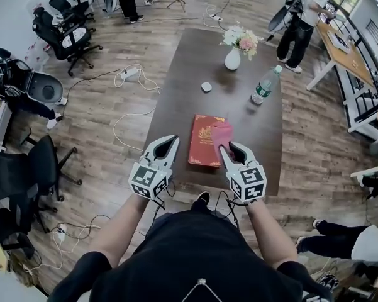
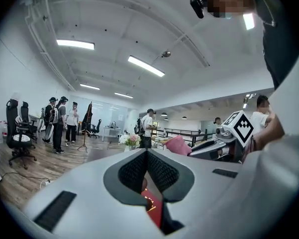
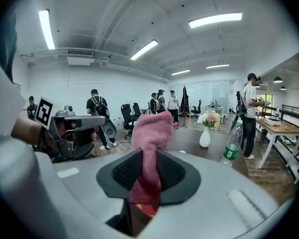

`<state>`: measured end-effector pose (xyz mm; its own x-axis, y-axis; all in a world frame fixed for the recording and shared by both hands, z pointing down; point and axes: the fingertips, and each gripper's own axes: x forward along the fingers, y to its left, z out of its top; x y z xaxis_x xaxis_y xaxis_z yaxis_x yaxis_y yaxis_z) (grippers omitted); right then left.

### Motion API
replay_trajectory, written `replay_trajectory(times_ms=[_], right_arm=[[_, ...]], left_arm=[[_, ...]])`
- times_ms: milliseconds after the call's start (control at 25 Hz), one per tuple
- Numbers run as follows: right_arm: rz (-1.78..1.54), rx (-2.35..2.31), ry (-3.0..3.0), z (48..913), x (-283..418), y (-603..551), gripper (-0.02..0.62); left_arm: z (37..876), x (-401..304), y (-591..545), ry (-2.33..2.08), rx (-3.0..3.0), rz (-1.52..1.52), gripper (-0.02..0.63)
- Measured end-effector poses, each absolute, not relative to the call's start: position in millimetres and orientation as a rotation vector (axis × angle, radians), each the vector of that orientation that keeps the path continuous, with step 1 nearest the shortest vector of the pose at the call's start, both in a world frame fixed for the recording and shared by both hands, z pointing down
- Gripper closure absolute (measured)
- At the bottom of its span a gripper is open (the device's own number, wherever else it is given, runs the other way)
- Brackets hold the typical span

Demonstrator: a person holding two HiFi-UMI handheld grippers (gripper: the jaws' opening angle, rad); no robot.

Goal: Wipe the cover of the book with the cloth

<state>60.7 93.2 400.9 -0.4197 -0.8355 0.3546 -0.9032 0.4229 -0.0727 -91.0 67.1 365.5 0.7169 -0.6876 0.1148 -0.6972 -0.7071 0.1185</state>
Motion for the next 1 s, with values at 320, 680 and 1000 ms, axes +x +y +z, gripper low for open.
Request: replay_trajectory(times_ms=[320,680,1000], right_arm=[[0.341,1.598,-2.399,380.2,22.6,150.4,0.5],[0.276,1.693,-2.375,356.5,2.4,213.4,0.502],[0.27,1.732,-2.367,348.7,-5.2,247.9,0.502]], left_arm=[[355.1,-131.4,128.7,-1.125,2.793,0.074,0.611],[339.3,-147.4,182.5,-1.085,2.839,0.007,0.611],[332.7,-143.7,215.7,-1.064,2.859,-0.017,0.611]])
